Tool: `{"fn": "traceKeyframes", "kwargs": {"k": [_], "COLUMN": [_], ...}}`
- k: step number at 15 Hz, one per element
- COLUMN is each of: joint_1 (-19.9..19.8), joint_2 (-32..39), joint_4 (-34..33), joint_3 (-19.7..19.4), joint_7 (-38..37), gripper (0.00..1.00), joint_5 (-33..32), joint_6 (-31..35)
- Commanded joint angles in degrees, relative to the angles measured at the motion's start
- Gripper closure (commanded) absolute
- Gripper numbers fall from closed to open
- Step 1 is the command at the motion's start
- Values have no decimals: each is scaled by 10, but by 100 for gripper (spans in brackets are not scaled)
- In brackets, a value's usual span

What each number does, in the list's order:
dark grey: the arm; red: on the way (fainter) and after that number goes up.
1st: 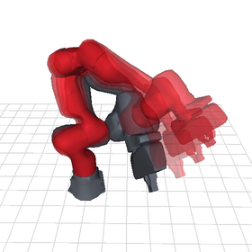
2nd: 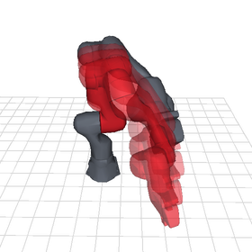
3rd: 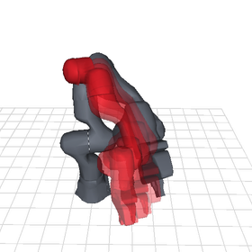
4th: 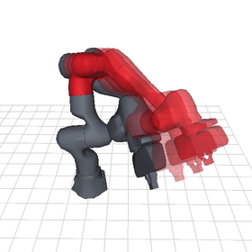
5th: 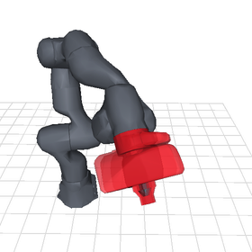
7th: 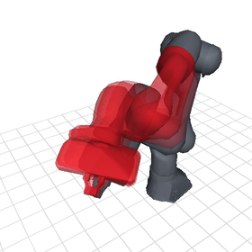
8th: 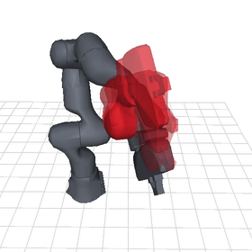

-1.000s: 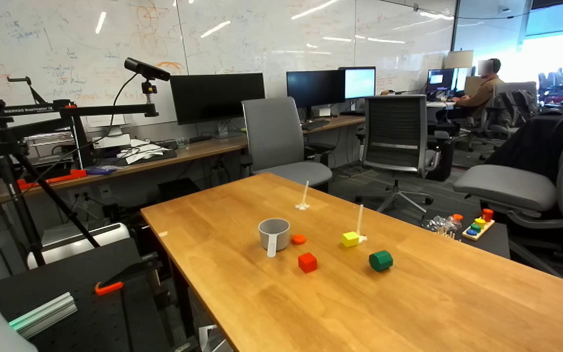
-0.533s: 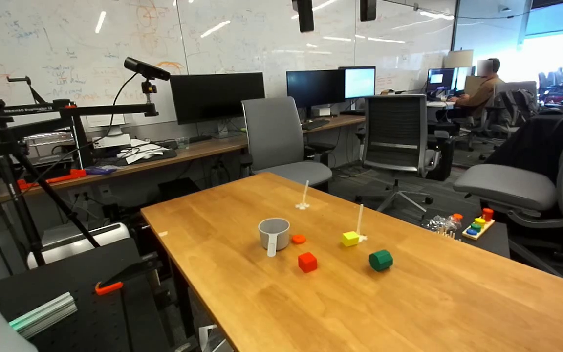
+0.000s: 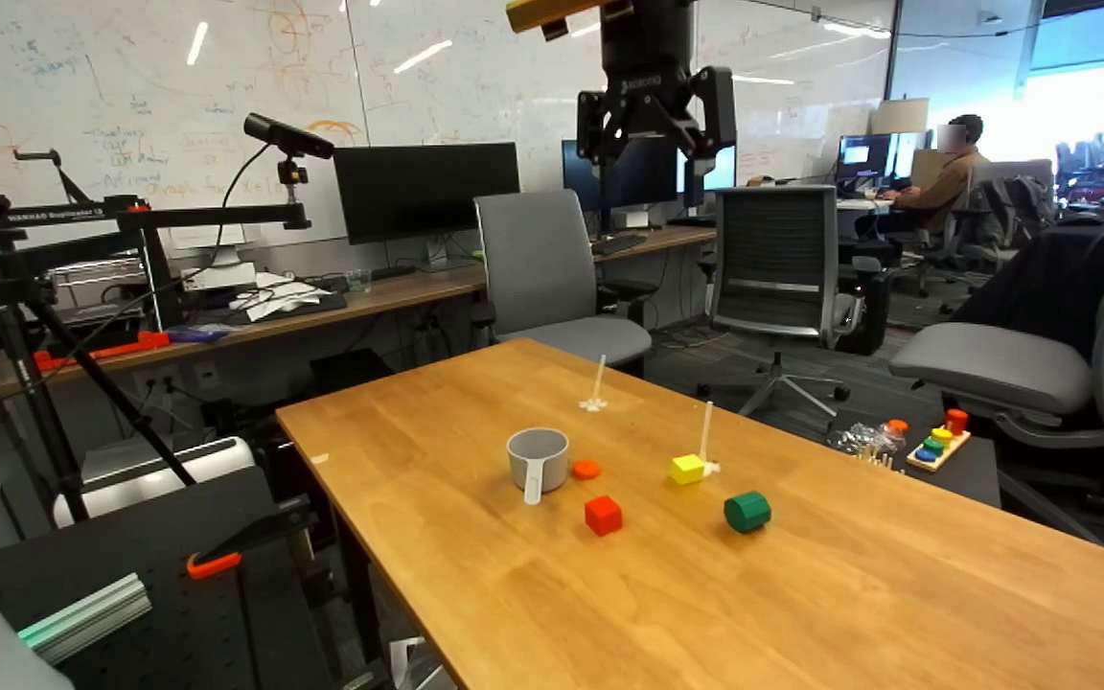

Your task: Put the three blocks in the gray cup

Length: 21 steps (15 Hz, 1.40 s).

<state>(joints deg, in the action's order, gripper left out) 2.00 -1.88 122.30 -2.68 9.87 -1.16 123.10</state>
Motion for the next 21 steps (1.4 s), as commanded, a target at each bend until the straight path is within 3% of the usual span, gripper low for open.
{"fn": "traceKeyframes", "kwargs": {"k": [1, 4, 5, 6, 12, 21], "joint_1": [-8, -10, -12, -13, -1, 45], "joint_2": [8, 11, 23, 36, 195, 364], "joint_4": [-7, -15, -24, -25, -146, -299], "joint_3": [9, 9, 7, 7, 12, 14], "joint_7": [-3, -3, -23, -35, -109, -191], "gripper": [0, 0, 6, 4, 0, 0], "joint_5": [0, 0, 5, -7, -30, -46], "joint_6": [-1, -1, -5, 24, 49, -8]}}
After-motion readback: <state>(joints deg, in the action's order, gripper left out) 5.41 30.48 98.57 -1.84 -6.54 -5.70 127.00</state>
